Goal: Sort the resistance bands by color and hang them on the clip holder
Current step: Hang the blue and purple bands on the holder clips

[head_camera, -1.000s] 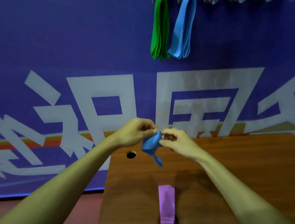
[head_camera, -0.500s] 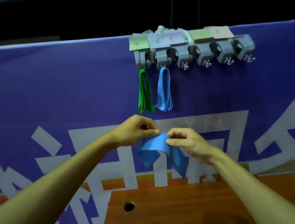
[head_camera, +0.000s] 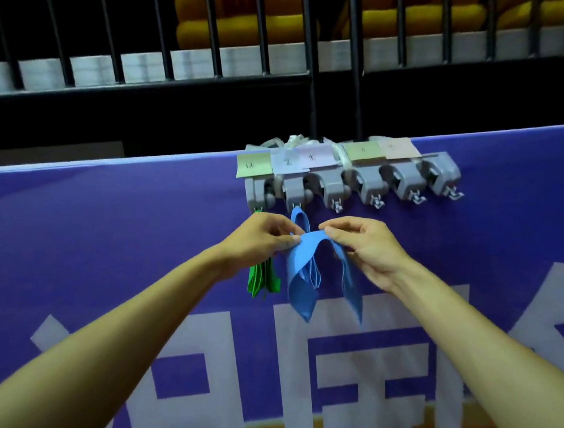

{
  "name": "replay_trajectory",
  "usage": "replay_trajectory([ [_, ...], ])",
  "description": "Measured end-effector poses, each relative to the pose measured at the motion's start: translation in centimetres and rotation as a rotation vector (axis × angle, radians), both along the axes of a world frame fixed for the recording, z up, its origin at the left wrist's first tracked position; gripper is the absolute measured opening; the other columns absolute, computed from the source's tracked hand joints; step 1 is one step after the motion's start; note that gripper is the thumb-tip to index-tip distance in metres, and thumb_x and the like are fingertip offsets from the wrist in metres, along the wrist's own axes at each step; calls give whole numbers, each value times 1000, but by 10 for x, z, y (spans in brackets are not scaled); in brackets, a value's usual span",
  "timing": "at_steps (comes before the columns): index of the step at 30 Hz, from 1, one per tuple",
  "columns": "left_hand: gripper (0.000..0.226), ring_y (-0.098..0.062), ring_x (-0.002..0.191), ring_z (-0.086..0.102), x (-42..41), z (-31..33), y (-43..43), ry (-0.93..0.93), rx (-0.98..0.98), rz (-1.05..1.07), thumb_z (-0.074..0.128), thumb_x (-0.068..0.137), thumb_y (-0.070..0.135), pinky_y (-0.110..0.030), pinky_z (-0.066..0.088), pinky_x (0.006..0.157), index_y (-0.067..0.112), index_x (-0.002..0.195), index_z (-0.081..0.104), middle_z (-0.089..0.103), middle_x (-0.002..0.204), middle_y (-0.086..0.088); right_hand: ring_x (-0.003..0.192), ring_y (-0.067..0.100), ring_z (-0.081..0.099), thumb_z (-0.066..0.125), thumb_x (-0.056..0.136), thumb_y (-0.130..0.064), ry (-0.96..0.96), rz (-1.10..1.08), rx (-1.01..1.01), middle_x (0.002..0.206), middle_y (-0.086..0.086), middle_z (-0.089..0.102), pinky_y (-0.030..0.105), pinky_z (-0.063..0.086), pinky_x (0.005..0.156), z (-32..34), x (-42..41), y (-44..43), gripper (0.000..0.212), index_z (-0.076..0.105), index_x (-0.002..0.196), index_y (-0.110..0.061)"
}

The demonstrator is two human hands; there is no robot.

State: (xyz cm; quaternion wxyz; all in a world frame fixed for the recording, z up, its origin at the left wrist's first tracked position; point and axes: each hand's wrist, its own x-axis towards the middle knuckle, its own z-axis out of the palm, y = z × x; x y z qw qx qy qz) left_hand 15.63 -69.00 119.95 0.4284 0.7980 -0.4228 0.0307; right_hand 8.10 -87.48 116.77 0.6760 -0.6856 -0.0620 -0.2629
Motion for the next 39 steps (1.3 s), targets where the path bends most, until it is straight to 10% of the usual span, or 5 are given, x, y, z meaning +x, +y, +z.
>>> replay_trajectory([
  [6, 14, -12, 88, 65, 24, 36, -21, -54, -126, 105, 62, 89, 11, -27, 52, 83, 21, 86, 72, 73, 91, 0, 78, 12, 66, 73, 82, -7, -28, -127, -13, 88, 5, 73, 21, 50, 67, 47, 33, -9, 7, 74, 88, -10],
  [13, 11, -2, 63, 52, 56, 43, -41, -17, -185, 244, 61, 89, 9, -13, 40, 54, 13, 90, 71, 64, 81, 4, 92, 19, 67, 77, 77, -7, 25, -290, -88, 81, 2, 73, 34, 54, 88, 60, 80, -15, 13, 73, 71, -17],
  [19, 22, -20, 89, 60, 74, 32, -53, -198, 3, 390, 58, 86, 11, -34, 49, 79, 26, 72, 66, 61, 74, 10, 81, 12, 64, 75, 77, -9, 54, -454, -236, 81, -1, 73, 16, 48, 56, 50, 102, -12, 14, 74, 69, -20],
  [26, 21, -20, 93, 55, 85, 18, -54, -411, 145, 458, 57, 85, 13, -33, 22, 81, 31, 82, 68, 69, 95, 8, 82, 13, 66, 68, 81, -13, 57, -561, -485, 79, -3, 72, 27, 51, 70, 34, 112, -7, 15, 75, 71, -22],
  [39, 9, -16, 88, 56, 88, 14, -56, -505, 168, 455, 64, 89, 34, -33, 23, 82, 26, 86, 66, 63, 83, 10, 75, 1, 59, 67, 89, -22, 45, -473, -212, 80, -12, 67, 13, 40, 55, 13, 113, 2, 6, 71, 84, -24],
])
